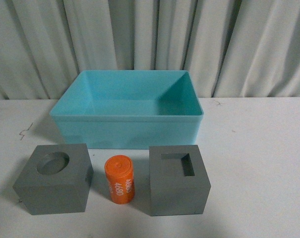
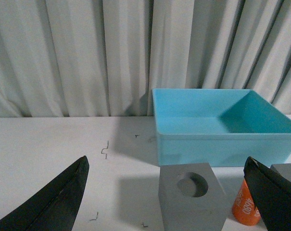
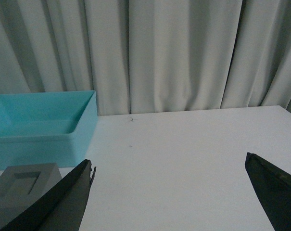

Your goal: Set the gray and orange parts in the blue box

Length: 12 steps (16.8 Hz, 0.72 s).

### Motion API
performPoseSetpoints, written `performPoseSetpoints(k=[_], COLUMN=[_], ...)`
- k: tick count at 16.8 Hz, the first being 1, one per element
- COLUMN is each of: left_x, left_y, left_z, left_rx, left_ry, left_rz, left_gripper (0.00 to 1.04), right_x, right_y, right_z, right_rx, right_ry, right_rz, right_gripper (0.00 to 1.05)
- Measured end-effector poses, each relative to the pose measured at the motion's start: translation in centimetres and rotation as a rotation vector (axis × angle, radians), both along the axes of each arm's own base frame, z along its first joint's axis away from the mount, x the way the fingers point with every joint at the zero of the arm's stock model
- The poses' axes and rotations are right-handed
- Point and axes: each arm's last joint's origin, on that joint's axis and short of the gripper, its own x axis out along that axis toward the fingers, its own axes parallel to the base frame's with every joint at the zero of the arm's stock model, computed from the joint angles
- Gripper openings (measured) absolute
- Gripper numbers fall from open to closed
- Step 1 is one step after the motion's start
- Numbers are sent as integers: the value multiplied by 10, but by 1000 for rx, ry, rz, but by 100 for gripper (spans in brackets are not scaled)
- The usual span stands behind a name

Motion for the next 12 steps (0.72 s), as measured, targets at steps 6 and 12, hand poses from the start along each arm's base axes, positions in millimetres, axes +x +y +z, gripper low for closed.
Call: performPoseSetpoints(k=[6,12], left_x=[0,0], left_y=[0,0], left_z=[0,0], left_rx=[0,0], left_ry=[0,0], left_rz=[0,0], left_gripper=[98,98], right_x=[0,0], right_y=[0,0], right_z=[0,0], right_rx=[0,0], right_ry=[0,0], right_rz=[0,0], right_gripper=[98,98])
